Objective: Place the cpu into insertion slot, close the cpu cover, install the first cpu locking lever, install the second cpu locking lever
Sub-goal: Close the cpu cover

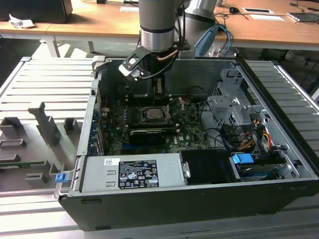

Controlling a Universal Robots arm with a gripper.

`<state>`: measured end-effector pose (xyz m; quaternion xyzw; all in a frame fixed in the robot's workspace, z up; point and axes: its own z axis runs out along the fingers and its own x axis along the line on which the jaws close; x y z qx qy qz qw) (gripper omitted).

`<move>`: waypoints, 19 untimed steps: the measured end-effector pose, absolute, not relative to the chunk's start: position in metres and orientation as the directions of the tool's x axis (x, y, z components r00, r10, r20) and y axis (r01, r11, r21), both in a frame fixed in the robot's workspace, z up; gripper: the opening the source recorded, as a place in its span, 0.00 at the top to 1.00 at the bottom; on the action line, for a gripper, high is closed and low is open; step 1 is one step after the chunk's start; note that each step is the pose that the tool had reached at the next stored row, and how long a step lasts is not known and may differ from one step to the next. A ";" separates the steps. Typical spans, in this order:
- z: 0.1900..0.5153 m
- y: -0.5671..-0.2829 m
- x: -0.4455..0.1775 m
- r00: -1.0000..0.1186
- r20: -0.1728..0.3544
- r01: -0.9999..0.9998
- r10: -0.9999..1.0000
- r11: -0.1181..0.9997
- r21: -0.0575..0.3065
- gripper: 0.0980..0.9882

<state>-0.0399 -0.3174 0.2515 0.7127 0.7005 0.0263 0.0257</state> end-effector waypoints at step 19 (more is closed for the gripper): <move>0.267 -0.316 -0.040 0.017 -0.013 0.997 1.000 -0.016 0.074 0.99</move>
